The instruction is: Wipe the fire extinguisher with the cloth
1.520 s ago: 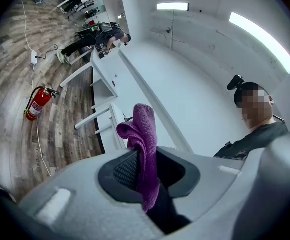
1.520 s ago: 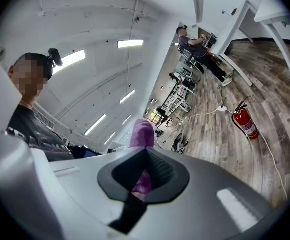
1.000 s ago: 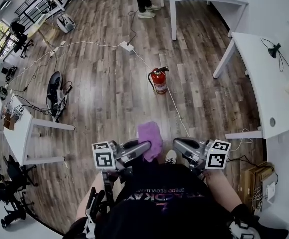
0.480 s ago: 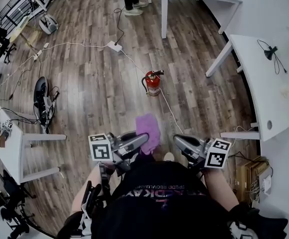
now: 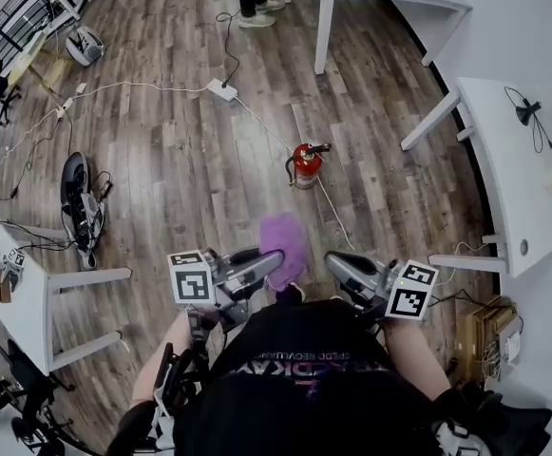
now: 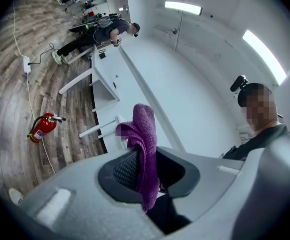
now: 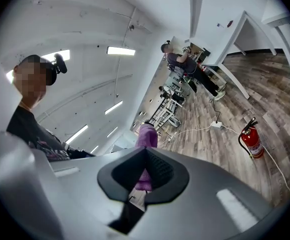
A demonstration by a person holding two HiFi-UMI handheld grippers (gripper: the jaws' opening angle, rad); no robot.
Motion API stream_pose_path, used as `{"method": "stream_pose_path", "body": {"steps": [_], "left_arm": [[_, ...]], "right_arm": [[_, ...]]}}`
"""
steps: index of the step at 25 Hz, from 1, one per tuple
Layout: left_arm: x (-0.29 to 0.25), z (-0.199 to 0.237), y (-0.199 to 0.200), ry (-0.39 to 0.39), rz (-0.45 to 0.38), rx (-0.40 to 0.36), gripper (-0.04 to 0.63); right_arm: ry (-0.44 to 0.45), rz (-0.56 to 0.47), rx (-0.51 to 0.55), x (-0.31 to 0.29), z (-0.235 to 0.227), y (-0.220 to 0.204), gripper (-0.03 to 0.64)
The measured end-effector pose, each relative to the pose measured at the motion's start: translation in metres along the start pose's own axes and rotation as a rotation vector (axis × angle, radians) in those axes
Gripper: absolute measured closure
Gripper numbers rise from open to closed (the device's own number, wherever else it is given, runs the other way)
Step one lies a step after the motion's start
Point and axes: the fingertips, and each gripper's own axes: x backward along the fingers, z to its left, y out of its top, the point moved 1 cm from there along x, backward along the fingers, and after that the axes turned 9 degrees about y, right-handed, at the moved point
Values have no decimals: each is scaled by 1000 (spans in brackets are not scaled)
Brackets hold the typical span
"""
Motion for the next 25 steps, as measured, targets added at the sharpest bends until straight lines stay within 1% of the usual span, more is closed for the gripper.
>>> {"method": "stream_pose_path", "body": {"steps": [3,6,10,16,20,25], "left_arm": [[14,16,10,-5,-9,12,528],[22,29,17,-12,-42,35,528],[23,37,29,-26,-71,60,528],[26,45,40,-5,-94,53,528],[20,51,53,20,-113,48,528],[-3,62,62,58,-132,78,528]], "right_arm": [[-24,24,23,-19,-1,-2,612],[-49,42,35,-27,-4,-3,611],[-58,48,43,-36,-10,10,606],[-43,75,42,-49,-20,21,604],[-25,88,41,-52,-31,36,604],[-24,101,33,-41,-58,64,604]]}}
